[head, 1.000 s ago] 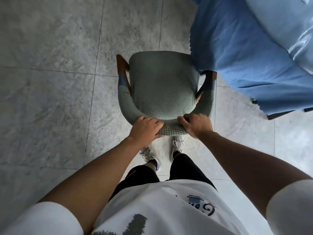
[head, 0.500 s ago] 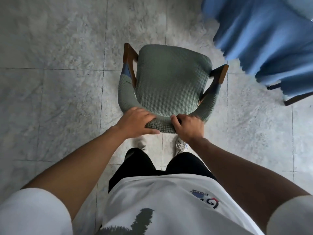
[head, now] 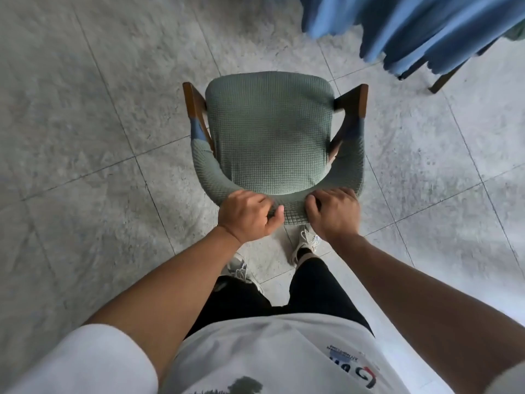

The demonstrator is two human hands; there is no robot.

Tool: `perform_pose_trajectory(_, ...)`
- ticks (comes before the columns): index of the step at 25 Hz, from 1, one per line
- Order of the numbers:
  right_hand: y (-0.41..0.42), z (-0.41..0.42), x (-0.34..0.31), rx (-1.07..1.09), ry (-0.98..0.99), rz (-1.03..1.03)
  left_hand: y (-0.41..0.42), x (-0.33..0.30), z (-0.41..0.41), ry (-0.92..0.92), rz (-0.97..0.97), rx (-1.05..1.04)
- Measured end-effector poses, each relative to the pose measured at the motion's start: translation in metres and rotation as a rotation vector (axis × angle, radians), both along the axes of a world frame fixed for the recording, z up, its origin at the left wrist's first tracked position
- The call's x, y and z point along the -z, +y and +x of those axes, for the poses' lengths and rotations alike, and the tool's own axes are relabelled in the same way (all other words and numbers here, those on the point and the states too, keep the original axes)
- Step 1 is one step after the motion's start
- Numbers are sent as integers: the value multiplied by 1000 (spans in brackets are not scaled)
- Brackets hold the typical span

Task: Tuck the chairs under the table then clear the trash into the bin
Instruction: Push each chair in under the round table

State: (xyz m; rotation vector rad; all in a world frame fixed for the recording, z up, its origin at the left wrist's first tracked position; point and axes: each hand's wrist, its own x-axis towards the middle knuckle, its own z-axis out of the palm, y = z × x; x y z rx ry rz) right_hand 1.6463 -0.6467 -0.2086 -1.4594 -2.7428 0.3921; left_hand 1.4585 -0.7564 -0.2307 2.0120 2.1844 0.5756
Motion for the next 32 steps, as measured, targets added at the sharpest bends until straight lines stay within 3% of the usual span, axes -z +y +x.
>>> perform_pose_trajectory(15, 63, -109, 0, 155, -2, -86, 93, 2, -129, 23, 14, 161)
perform_pose_trajectory(22, 72, -106, 0, 98, 1, -90, 92, 10, -130, -19, -12, 230)
perform_pose_trajectory(25, 72, -106, -1, 105, -1, -85, 92, 3, -136, -26, -44, 342)
perform_pose_trajectory(29, 73, -105, -2, 118, -5, -114, 103, -1, -156, 73, -197, 650)
perform_pose_trajectory(32, 72, -107, -7, 138, -32, -137, 106, -6, -154, -11, -190, 685)
